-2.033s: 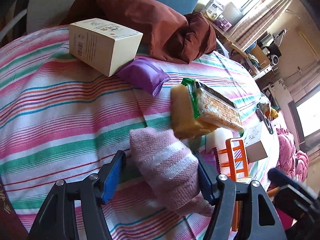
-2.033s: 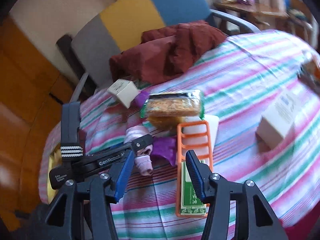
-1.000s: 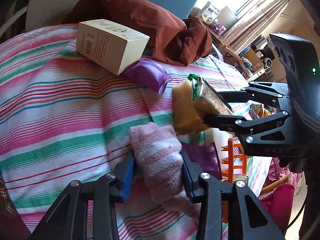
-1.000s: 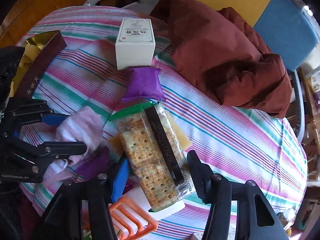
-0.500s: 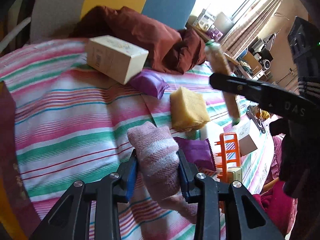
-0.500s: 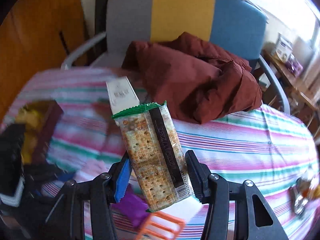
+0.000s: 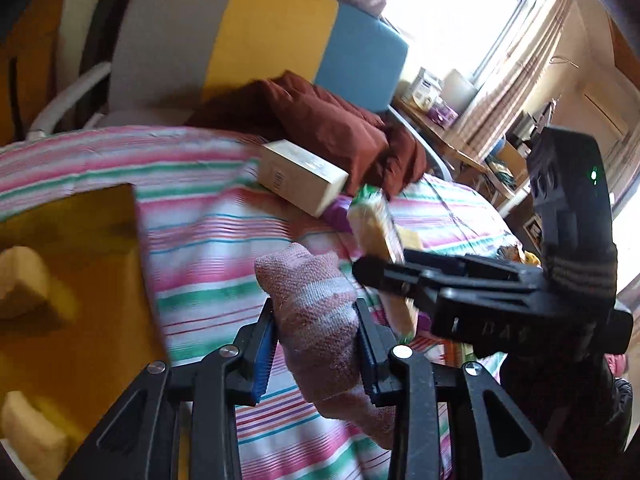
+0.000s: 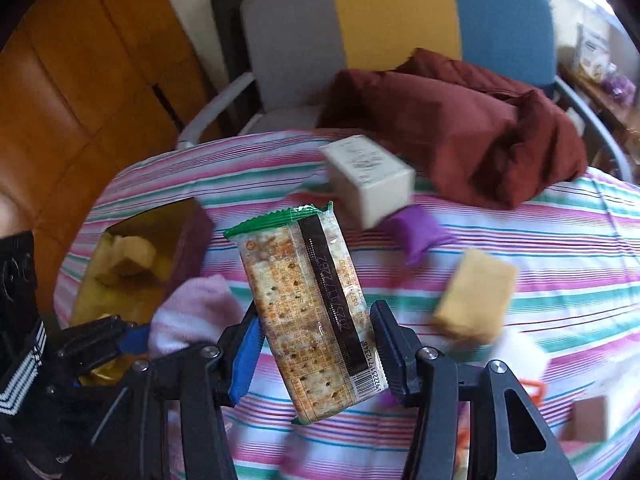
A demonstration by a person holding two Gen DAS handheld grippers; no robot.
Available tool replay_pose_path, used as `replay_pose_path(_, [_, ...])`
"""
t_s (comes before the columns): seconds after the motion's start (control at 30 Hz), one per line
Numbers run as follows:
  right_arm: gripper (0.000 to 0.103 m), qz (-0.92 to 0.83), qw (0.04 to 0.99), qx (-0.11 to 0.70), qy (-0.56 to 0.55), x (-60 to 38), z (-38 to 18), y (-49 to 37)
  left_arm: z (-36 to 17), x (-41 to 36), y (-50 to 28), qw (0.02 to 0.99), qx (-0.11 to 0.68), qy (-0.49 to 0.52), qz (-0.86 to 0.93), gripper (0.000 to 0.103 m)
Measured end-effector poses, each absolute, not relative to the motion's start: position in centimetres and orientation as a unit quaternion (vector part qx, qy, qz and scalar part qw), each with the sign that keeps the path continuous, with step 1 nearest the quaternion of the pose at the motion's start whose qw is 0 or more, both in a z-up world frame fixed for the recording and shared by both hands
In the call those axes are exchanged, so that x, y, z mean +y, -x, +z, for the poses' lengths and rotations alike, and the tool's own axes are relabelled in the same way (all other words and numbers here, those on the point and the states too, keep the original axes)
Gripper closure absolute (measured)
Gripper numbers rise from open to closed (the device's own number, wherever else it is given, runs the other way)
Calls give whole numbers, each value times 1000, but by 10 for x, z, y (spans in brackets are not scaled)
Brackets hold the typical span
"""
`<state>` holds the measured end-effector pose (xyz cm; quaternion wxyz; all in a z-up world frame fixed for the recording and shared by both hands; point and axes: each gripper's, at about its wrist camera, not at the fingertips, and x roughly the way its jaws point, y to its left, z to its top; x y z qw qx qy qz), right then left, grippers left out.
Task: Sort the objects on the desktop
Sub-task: 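Carry pink sock and cracker package to the gold tray and release both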
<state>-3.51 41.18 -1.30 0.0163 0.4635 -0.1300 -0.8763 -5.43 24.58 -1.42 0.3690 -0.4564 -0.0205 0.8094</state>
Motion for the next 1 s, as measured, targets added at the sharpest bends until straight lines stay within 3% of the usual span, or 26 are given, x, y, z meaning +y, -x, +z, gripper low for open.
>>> replay_pose_path(0.6, [50,-869,183,-81,-452,247,-2,41,-5,58,85,220,-82,425,874,68])
replay_pose_path(1.0, [49,-836,195,-32,-511,174,-52,52,-40,-15,107,143,-83,450,878,68])
